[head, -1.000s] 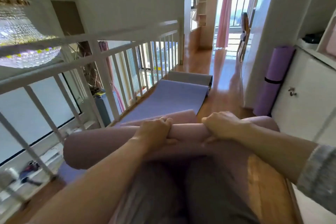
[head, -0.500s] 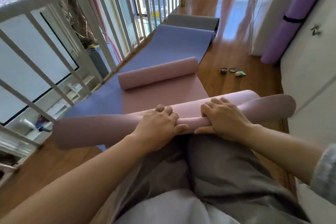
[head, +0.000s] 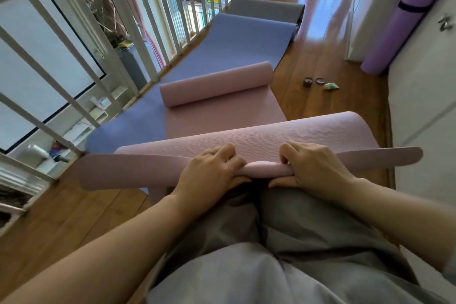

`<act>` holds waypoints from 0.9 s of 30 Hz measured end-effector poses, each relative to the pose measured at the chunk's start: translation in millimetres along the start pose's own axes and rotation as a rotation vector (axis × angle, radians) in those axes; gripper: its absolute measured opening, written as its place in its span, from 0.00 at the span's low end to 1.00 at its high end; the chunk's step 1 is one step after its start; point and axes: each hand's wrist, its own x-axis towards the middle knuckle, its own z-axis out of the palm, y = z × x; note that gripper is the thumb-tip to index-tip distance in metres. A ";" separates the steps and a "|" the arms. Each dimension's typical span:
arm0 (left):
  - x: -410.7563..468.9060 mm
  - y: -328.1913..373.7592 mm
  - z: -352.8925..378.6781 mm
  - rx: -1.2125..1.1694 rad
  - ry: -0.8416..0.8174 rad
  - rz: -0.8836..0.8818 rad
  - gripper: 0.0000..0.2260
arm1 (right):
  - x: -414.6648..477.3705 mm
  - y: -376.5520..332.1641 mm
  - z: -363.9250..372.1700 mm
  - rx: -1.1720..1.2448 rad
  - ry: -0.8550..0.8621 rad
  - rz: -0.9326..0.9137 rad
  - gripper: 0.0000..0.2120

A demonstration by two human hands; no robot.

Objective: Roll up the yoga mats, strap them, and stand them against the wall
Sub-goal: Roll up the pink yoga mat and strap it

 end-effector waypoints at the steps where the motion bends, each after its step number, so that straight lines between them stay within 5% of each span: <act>1: 0.3 -1.8 -1.2 -0.030 0.004 -0.010 0.17 | -0.5 -0.6 0.5 0.018 0.012 0.027 0.27; 7: -16.2 -9.5 2.6 -0.172 -0.088 0.027 0.17 | -11.4 -3.1 1.9 0.074 0.014 0.034 0.29; 14: -29.2 -6.7 1.4 -0.392 -0.129 -0.133 0.19 | -7.9 7.2 -1.7 0.252 -0.108 0.035 0.29; 19: -31.0 -8.6 -1.2 -0.462 -0.179 -0.180 0.23 | -15.3 0.8 4.1 0.075 0.062 -0.048 0.28; 23: -26.6 -14.4 4.3 -0.495 -0.128 -0.133 0.23 | -17.4 -3.5 1.7 0.049 0.063 0.072 0.29; 27: -21.8 -25.3 11.2 -0.555 -0.118 -0.092 0.20 | -6.7 -0.9 -7.8 0.232 -0.193 0.326 0.25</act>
